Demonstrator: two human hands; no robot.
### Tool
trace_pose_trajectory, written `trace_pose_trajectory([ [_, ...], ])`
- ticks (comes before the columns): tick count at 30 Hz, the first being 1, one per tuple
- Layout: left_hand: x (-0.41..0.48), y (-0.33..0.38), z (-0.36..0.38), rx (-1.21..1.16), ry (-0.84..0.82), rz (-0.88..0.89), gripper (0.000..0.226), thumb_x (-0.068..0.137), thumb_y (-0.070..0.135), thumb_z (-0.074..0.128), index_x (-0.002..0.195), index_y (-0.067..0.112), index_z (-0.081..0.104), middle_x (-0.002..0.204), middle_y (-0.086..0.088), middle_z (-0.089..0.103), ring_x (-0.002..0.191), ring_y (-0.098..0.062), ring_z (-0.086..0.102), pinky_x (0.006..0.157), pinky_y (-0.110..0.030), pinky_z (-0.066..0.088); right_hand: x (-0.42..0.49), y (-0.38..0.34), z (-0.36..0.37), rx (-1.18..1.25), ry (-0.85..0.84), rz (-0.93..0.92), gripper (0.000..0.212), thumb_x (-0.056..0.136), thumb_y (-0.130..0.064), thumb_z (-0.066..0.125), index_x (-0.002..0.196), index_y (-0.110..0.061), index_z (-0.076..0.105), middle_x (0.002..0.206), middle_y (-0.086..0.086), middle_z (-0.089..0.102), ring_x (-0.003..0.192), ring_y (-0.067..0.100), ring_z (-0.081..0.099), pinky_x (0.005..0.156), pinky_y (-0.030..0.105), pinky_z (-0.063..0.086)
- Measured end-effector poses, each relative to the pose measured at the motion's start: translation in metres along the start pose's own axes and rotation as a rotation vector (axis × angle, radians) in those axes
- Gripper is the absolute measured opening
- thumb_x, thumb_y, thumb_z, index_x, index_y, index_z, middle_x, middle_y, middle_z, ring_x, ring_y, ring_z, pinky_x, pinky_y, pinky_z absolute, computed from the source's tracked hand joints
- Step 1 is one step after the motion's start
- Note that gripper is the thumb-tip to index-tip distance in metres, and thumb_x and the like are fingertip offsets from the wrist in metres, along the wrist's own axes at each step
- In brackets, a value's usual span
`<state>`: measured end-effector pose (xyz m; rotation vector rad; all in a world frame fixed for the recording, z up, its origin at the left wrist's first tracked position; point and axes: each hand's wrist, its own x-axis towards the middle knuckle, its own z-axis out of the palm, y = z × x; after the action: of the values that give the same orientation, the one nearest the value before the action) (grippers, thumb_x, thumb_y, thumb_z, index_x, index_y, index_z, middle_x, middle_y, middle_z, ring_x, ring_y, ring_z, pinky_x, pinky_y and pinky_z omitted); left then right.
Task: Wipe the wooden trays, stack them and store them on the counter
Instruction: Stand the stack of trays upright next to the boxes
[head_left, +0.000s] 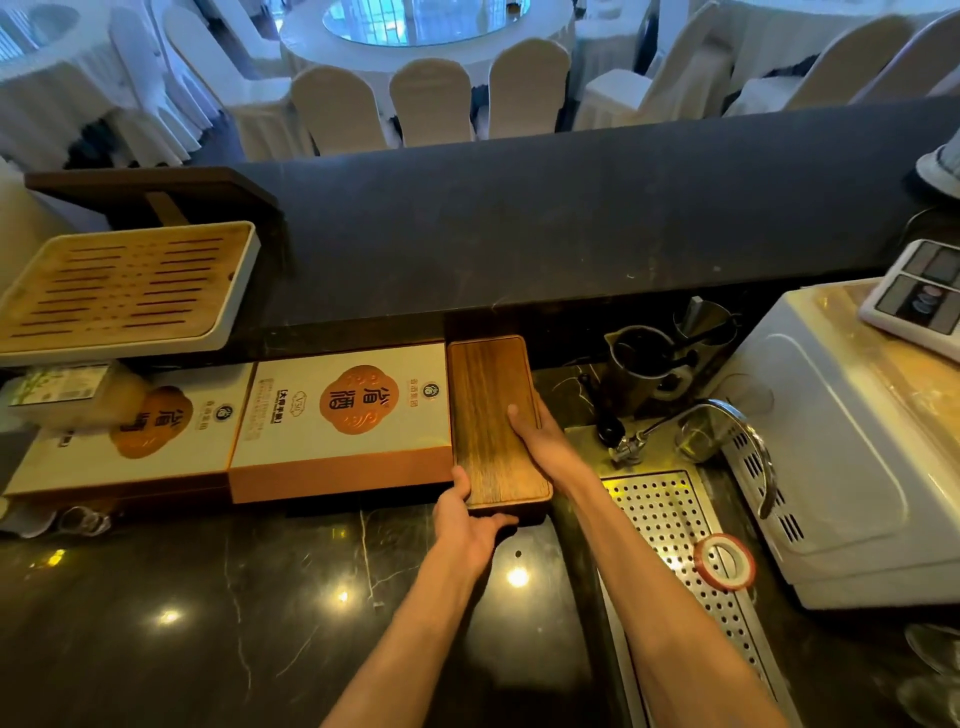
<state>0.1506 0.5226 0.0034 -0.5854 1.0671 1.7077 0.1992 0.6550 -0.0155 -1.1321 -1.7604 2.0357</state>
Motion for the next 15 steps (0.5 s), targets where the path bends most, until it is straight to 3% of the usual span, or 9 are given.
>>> trace_pose_trajectory([
  [4, -0.009, 0.008, -0.009, 0.070, -0.063, -0.016, 0.049, 0.100, 0.025, 0.048, 0.144, 0.008, 0.039, 0.144, -0.023, 0.048, 0.138, -0.044, 0.039, 0.113, -0.067, 0.023, -0.007, -0.016, -0.004, 0.005, -0.077, 0.018, 0.082, 0.083, -0.065, 0.052, 0.150, -0.032, 0.020, 0.142, 0.004, 0.050, 0.122, 0.022, 0.055, 0.105, 0.046, 0.045],
  [8, -0.010, 0.010, -0.017, 0.129, -0.080, -0.028, 0.046, 0.098, 0.028, 0.052, 0.139, 0.008, 0.046, 0.127, -0.020, 0.062, 0.117, -0.037, 0.057, 0.106, -0.055, 0.040, -0.041, 0.013, -0.008, 0.003, -0.110, 0.095, 0.070, 0.089, -0.066, 0.038, 0.145, -0.024, 0.037, 0.134, 0.002, 0.058, 0.113, 0.014, 0.061, 0.090, 0.025, 0.050],
  [12, -0.008, 0.003, -0.015, 0.079, -0.113, -0.012, 0.044, 0.101, 0.034, 0.043, 0.138, 0.009, 0.047, 0.123, -0.019, 0.063, 0.115, -0.035, 0.058, 0.102, -0.051, 0.044, -0.076, 0.057, 0.005, 0.206, 0.019, 0.025, 0.055, 0.096, -0.058, 0.031, 0.137, -0.025, 0.048, 0.130, 0.003, 0.061, 0.120, 0.017, 0.059, 0.103, 0.035, 0.046],
  [15, -0.003, -0.002, -0.008, 0.042, -0.076, 0.009, 0.046, 0.102, 0.035, 0.040, 0.141, 0.010, 0.045, 0.132, -0.020, 0.059, 0.127, -0.037, 0.052, 0.113, -0.053, 0.036, -0.072, 0.044, 0.020, 0.137, 0.179, -0.021, 0.051, 0.100, -0.052, 0.023, 0.127, -0.022, 0.055, 0.116, 0.004, 0.065, 0.108, 0.016, 0.062, 0.089, 0.029, 0.050],
])
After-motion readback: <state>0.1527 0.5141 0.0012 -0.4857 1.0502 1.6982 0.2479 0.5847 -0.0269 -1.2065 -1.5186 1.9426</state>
